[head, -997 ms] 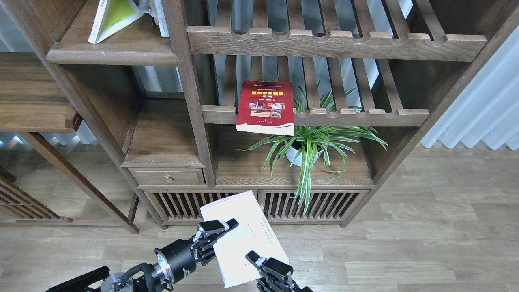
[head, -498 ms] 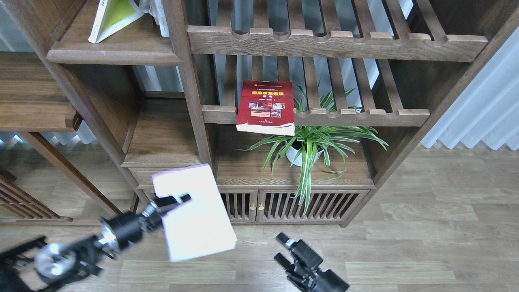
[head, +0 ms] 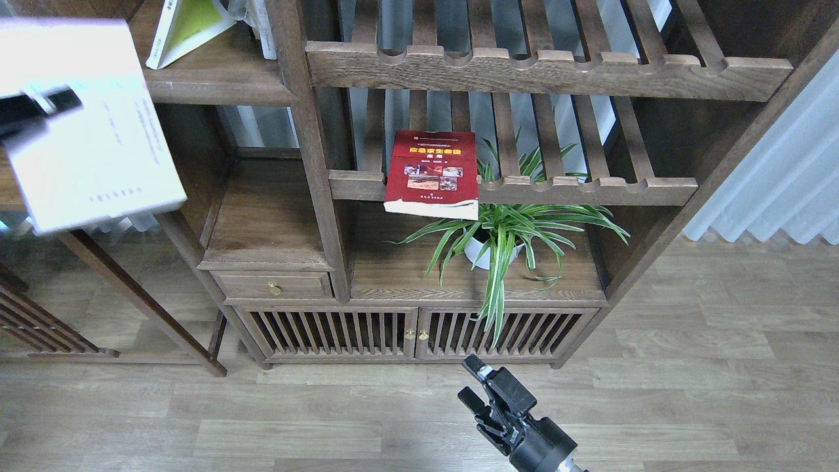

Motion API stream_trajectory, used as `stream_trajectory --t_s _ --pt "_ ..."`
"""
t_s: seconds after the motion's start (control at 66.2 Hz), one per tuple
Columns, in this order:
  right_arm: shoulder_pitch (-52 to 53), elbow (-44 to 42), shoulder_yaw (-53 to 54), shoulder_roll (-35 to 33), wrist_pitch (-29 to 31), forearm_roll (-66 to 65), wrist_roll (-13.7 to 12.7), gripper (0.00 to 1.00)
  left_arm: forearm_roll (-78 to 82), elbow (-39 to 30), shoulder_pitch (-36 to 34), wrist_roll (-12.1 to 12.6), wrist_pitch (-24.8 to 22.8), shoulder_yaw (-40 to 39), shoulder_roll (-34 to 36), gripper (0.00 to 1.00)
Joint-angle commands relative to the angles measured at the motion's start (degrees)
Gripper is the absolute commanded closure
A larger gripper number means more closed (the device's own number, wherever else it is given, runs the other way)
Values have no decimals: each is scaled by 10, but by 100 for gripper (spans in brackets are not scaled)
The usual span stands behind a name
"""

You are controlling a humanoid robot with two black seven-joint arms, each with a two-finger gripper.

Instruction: Organize books on shelf

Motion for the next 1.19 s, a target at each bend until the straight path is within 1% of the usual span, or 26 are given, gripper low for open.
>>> stream_trajectory --t_s 0.0,0.121,0.166,0.226,0.242,0.302,0.393,0.513,0.619,0.8,0.906,0.951,1.027,1.072,1.087,1.178 --pt "-3 1 2 0 0 0 0 0 0 19 -48 29 0 3 10 98" --pt "-8 2 10 -1 0 0 0 0 6 54 -90 90 0 0 6 98" --pt "-8 2 11 -1 0 0 0 0 19 70 -112 105 0 -2 2 98" --pt "-8 2 11 0 0 0 0 0 48 95 -144 113 0 -5 -13 98" --pt "-8 3 11 3 0 0 -1 0 92 126 -179 114 0 -8 -35 98" --pt "-8 4 11 5 0 -1 -1 0 149 165 -221 113 0 -8 -61 98" --pt "-9 5 11 7 0 -1 -1 0 217 210 -263 110 0 -8 -96 98" --pt "-9 5 11 9 0 -1 -1 0 268 241 -288 109 0 -11 -149 98" --pt "-9 7 12 9 0 0 -1 0 291 259 -294 109 0 -24 -192 98" --pt "-9 8 12 8 0 -1 -1 0 352 307 -294 107 0 -79 -283 98" --pt "-9 8 12 8 0 0 -1 0 380 329 -294 106 0 -93 -313 98" --pt "-9 8 14 8 0 0 -1 0 421 345 -296 105 0 -108 -335 98" --pt "-9 9 17 9 0 0 -1 0 446 356 -295 96 0 -117 -349 98" --pt "-9 9 18 9 0 0 -1 0 457 365 -296 87 0 -119 -358 98" --pt "-9 9 18 9 0 0 -1 0 463 370 -296 80 0 -119 -362 98" --pt "-9 11 19 9 0 0 -1 0 472 371 -297 61 0 -120 -369 97"
